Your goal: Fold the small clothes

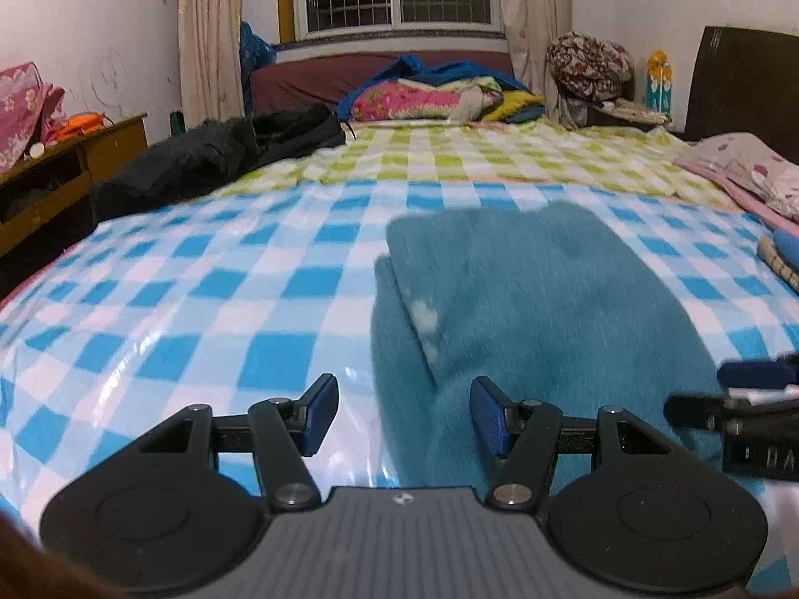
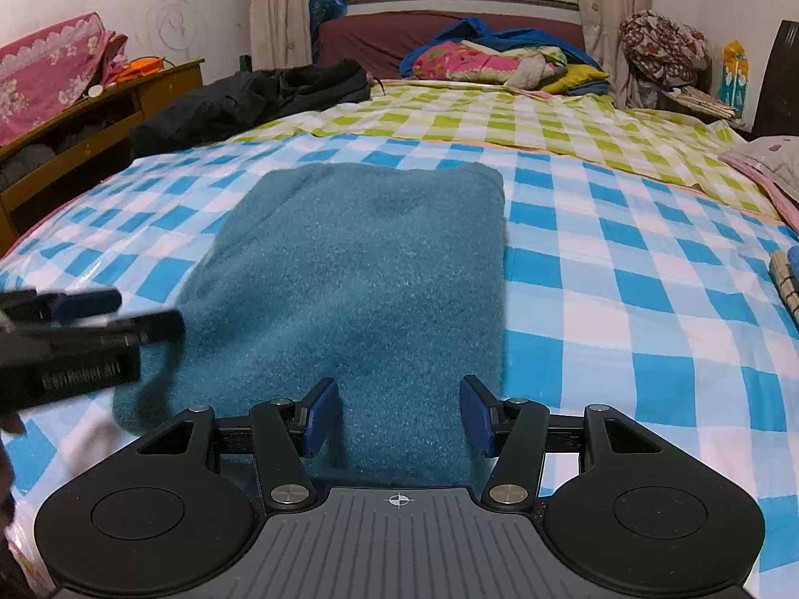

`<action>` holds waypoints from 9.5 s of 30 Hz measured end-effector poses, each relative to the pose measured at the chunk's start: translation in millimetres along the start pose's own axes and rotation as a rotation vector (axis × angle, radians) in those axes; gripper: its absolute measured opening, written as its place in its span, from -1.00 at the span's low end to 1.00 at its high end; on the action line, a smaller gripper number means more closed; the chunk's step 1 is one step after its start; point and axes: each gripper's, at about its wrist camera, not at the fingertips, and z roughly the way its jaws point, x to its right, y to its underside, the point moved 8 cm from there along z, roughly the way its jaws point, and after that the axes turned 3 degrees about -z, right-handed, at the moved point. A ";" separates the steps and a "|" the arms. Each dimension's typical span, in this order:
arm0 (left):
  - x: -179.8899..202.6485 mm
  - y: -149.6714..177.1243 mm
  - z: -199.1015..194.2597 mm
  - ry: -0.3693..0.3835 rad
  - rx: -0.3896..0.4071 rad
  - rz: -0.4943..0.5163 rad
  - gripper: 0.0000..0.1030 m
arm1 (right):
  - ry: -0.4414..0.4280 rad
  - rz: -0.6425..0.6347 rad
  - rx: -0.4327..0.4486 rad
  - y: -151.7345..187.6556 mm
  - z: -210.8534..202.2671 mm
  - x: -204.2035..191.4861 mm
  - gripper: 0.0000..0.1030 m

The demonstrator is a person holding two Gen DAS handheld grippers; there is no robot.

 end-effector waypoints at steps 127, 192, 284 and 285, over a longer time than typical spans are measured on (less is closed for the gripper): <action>53.4 75.7 -49.4 0.031 -0.009 0.084 0.70 | 0.074 0.125 0.047 77.7 -56.4 31.5 0.79; 39.8 99.3 -36.3 -0.011 -0.169 0.020 1.00 | 0.166 0.068 -0.061 96.3 -49.3 15.6 0.79; 41.7 98.3 -41.8 -0.073 -0.162 0.062 1.00 | 0.175 0.078 -0.087 100.9 -50.5 17.8 0.79; 41.6 98.3 -41.8 -0.073 -0.162 0.063 1.00 | 0.175 0.078 -0.087 100.9 -50.5 17.8 0.79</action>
